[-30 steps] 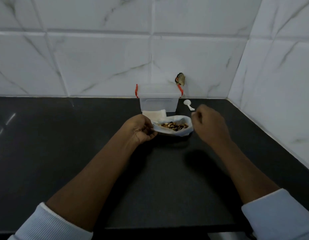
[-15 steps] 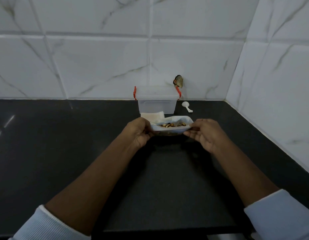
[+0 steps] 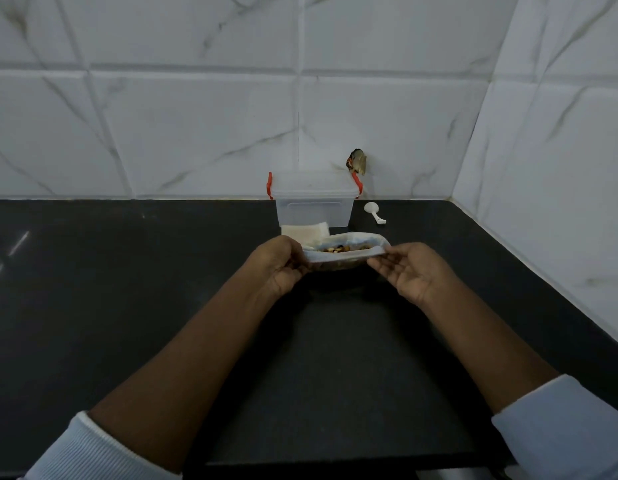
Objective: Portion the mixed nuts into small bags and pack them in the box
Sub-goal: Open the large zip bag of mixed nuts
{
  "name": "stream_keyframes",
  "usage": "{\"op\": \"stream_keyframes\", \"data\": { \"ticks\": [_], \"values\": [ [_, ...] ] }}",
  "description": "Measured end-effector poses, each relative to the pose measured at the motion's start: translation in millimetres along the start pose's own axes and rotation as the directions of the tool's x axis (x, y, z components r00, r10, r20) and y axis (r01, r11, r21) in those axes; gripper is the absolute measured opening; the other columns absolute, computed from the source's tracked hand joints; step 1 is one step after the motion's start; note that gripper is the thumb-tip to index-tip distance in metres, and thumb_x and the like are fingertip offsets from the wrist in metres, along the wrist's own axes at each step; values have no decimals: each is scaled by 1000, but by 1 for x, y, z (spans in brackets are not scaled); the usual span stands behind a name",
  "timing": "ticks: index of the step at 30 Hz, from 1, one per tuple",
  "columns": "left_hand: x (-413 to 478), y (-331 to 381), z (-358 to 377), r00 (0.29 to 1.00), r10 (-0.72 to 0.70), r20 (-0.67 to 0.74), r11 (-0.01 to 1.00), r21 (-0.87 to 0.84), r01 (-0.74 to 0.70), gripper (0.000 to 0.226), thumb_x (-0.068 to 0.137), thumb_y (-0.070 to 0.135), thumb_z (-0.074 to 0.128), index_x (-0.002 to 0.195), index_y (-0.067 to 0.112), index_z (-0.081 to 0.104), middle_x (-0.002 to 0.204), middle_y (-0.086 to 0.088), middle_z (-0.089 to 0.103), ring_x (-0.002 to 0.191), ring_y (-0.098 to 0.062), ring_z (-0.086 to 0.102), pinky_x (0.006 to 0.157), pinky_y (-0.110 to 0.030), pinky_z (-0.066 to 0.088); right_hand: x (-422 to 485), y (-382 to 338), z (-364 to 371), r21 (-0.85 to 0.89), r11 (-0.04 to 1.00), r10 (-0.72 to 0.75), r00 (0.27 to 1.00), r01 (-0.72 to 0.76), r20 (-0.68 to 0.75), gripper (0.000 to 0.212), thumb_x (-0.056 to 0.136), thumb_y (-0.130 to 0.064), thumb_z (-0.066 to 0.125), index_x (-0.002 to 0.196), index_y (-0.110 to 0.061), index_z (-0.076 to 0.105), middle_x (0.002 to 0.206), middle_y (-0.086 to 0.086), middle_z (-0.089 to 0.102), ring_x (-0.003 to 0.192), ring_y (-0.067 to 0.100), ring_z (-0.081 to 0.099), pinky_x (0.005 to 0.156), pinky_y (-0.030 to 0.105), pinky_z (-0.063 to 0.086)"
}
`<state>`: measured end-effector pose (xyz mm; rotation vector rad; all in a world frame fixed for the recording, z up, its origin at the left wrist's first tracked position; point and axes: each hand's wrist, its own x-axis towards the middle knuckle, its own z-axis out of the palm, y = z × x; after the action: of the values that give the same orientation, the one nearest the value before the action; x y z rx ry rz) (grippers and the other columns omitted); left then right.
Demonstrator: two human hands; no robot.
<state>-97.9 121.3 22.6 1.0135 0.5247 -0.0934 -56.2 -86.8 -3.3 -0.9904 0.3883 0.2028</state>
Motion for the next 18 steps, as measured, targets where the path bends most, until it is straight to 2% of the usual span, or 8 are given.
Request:
{"op": "stream_keyframes", "data": {
  "ticks": [4, 5, 7, 9, 11, 13, 15, 18],
  "values": [
    [2, 0, -2, 1000, 4, 29, 998, -55, -3, 32, 86, -15, 40, 107, 5, 55, 114, -22, 53, 110, -38, 57, 94, -40, 57, -2, 2, 1, 51, 998, 29, 999, -31, 39, 16, 100, 4, 52, 109, 9, 64, 96, 23, 72, 89, 29, 73, 62, 35, 65],
    [3, 1, -3, 1000, 0, 31, 998, -58, 2, 31, 86, -13, 41, 108, 5, 55, 116, -22, 53, 112, -38, 57, 95, -41, 57, -2, 2, 2, 48, 998, 32, 999, -34, 41, 16, 101, 3, 51, 108, 9, 64, 96, 22, 71, 89, 29, 72, 62, 35, 65],
    [5, 2, -5, 999, -8, 33, 999, -46, 10, 34, 85, -7, 46, 115, 5, 55, 120, -22, 56, 111, -36, 60, 86, -40, 58, -2, 3, 1, 11, 999, 34, 999, -34, 33, 17, 101, 2, 51, 109, 8, 64, 96, 21, 71, 87, 28, 72, 61, 35, 65],
    [7, 1, -5, 999, -18, 49, 1000, 7, 18, 36, 87, 1, 52, 123, 5, 55, 120, -20, 59, 104, -33, 63, 76, -40, 59, -1, 4, 0, -115, 993, -6, 1000, 7, 10, 15, 102, -1, 52, 108, 7, 64, 93, 20, 71, 83, 27, 72, 61, 35, 65],
    [7, -1, -5, 999, 2, 52, 991, 135, -9, 31, 93, 9, 56, 124, 7, 56, 113, -17, 64, 95, -29, 66, 72, -39, 59, 0, 4, 0, -302, 951, -77, 997, 72, -5, 14, 100, -4, 59, 111, 4, 65, 95, 20, 72, 83, 27, 73, 61, 34, 64],
    [9, -2, -6, 998, 62, 32, 960, 271, -68, 26, 99, 17, 56, 124, 9, 58, 107, -15, 67, 91, -26, 68, 70, -38, 59, 2, 5, 1, -396, 911, -127, 992, 116, -1, 18, 97, -5, 64, 114, 1, 66, 103, 20, 74, 87, 26, 75, 62, 32, 62],
    [11, -4, -6, 994, 109, 12, 931, 348, -107, 22, 101, 15, 53, 121, 8, 57, 107, -14, 66, 92, -26, 66, 75, -38, 59, 4, 4, 1, -367, 923, -119, 993, 114, 8, 18, 96, -3, 65, 113, 2, 67, 104, 20, 74, 90, 27, 74, 70, 35, 63],
    [11, -3, -6, 993, 115, -5, 915, 389, -104, 23, 92, -7, 47, 106, 5, 61, 109, -18, 62, 92, -29, 62, 71, -36, 57, 6, -1, -1, -244, 969, -12, 999, 20, 32, 17, 98, -2, 62, 114, 4, 67, 98, 17, 72, 86, 24, 71, 73, 33, 60]
  ]
}}
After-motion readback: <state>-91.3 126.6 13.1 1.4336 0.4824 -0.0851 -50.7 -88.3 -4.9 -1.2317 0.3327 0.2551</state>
